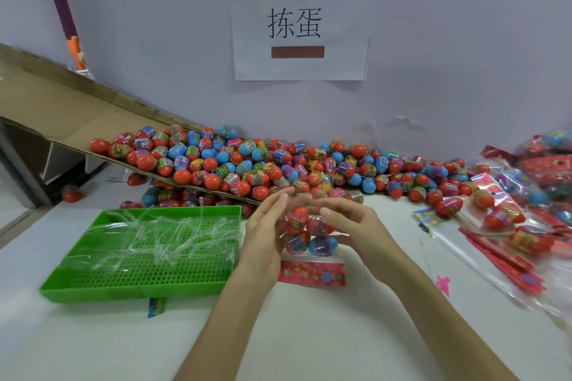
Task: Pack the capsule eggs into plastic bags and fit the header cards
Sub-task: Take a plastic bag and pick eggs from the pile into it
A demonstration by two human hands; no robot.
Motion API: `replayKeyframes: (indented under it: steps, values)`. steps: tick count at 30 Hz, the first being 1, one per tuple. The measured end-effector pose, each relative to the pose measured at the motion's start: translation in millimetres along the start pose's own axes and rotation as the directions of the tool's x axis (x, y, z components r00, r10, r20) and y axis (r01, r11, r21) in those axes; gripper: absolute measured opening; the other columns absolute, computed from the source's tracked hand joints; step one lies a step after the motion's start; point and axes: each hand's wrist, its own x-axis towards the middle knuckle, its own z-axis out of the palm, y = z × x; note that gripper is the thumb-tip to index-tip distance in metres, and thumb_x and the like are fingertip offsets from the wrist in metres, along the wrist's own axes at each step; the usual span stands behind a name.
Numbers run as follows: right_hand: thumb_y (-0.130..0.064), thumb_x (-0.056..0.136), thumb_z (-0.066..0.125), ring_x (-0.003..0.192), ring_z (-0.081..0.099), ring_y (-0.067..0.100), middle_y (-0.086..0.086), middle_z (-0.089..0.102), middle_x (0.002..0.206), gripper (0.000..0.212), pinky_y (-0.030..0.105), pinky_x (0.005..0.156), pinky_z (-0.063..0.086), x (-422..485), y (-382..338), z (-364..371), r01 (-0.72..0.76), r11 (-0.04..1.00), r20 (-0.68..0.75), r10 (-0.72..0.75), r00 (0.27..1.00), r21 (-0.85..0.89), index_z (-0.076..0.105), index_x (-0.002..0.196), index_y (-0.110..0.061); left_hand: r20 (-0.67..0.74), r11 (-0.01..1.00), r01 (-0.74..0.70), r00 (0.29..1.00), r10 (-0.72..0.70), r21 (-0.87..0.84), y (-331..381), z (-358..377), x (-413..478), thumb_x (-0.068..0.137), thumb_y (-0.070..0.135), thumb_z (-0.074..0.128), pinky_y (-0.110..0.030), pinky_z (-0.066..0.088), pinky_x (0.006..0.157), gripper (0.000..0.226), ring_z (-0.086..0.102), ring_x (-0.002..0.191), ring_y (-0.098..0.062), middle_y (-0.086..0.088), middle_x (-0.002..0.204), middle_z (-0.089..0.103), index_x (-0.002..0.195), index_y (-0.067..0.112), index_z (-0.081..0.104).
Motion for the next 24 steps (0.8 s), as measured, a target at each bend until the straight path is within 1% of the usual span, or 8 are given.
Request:
replayKeyframes:
  steps: [4, 6, 10, 13, 16, 18, 21, 24]
  values:
    - [-0.022, 0.1, 0.063, 0.094, 0.074, 0.013, -0.007, 0.078, 0.096, 0.019, 0.027, 0.069, 0.061, 0.7, -0.4, -0.6, -0.021, 1.0, -0.081, 0.021, 0.997, 0.003, 0.079, 0.104, -0.031, -0.048, 0.999, 0.035, 0.998, -0.035, -0.014, 3.1, -0.4, 0.2, 0.1, 0.026, 0.061, -0.03, 0.06, 0.069, 0.021, 0.076, 0.088, -0.018, -0.004, 0.108, 0.078, 0.115, 0.021, 0.076]
    - [-0.022, 0.101, 0.061, 0.091, 0.074, 0.01, -0.009, 0.078, 0.095, 0.022, 0.026, 0.066, 0.061, 0.8, -1.6, -1.4, -0.027, 0.999, -0.112, 0.03, 0.993, 0.028, 0.08, 0.099, -0.034, -0.065, 0.999, 0.043, 0.997, -0.042, 0.003, 3.5, 0.3, 0.6, 0.098, 0.029, 0.064, -0.028, 0.057, 0.064, 0.019, 0.073, 0.08, -0.013, 0.0, 0.101, 0.077, 0.11, 0.025, 0.078]
    - [-0.021, 0.101, 0.06, 0.089, 0.072, 0.001, -0.017, 0.076, 0.091, 0.024, 0.021, 0.061, 0.058, -0.5, -5.3, 0.6, -0.015, 0.997, -0.127, 0.025, 0.992, 0.078, 0.079, 0.097, -0.034, -0.026, 1.0, 0.01, 1.0, -0.009, 0.007, 3.9, 2.5, -0.8, 0.091, 0.037, 0.065, -0.035, 0.055, 0.077, 0.023, 0.073, 0.093, -0.018, -0.002, 0.114, 0.078, 0.106, 0.029, 0.081]
    - [-0.019, 0.101, 0.059, 0.089, 0.072, 0.002, -0.016, 0.076, 0.091, 0.023, 0.021, 0.06, 0.058, -1.0, -5.1, 1.3, 0.0, 0.994, -0.161, 0.017, 0.987, 0.105, 0.078, 0.097, -0.032, 0.04, 0.999, 0.037, 0.998, -0.038, 0.032, 4.6, 4.3, -3.0, 0.091, 0.045, 0.062, -0.032, 0.056, 0.08, 0.034, 0.073, 0.103, -0.018, -0.001, 0.122, 0.076, 0.118, 0.028, 0.074]
    - [-0.018, 0.101, 0.06, 0.089, 0.072, 0.005, -0.013, 0.076, 0.092, 0.023, 0.022, 0.06, 0.058, -1.7, -5.6, 0.0, 0.009, 0.993, -0.184, 0.013, 0.983, 0.118, 0.079, 0.096, -0.031, 0.107, 0.985, 0.099, 0.988, -0.114, 0.141, 2.8, 8.2, -6.4, 0.097, 0.048, 0.061, -0.039, 0.055, 0.093, 0.041, 0.07, 0.117, -0.023, -0.002, 0.127, 0.074, 0.132, 0.028, 0.067]
    - [-0.019, 0.101, 0.06, 0.091, 0.072, 0.004, -0.014, 0.076, 0.093, 0.029, 0.022, 0.061, 0.058, -3.1, -6.9, 0.8, 0.025, 0.993, -0.171, -0.005, 0.985, 0.112, 0.081, 0.09, -0.036, 0.134, 0.98, 0.114, 0.982, -0.136, 0.162, 0.0, 9.8, -8.6, 0.087, 0.049, 0.069, -0.041, 0.054, 0.093, 0.044, 0.071, 0.114, -0.021, -0.003, 0.124, 0.075, 0.128, 0.033, 0.07]
    - [-0.019, 0.103, 0.057, 0.097, 0.071, 0.006, -0.013, 0.076, 0.1, 0.034, 0.021, 0.065, 0.058, -5.3, -9.6, 2.8, 0.047, 0.993, -0.14, -0.032, 0.99, 0.108, 0.081, 0.091, -0.04, 0.158, 0.989, 0.098, 0.981, -0.115, 0.111, -0.8, 9.9, -8.9, 0.084, 0.041, 0.07, -0.036, 0.055, 0.084, 0.03, 0.073, 0.104, -0.016, -0.002, 0.121, 0.075, 0.113, 0.037, 0.076]
    - [-0.019, 0.104, 0.055, 0.105, 0.07, 0.011, -0.009, 0.074, 0.113, 0.029, 0.025, 0.072, 0.06, -6.6, -11.0, 3.1, 0.031, 0.987, -0.127, -0.011, 0.992, 0.155, 0.08, 0.104, -0.034, 0.187, 0.995, 0.101, 0.977, -0.099, 0.0, -3.6, 8.0, -6.6, 0.09, 0.031, 0.066, -0.045, 0.054, 0.097, 0.028, 0.071, 0.115, -0.021, -0.005, 0.13, 0.072, 0.116, 0.03, 0.077]
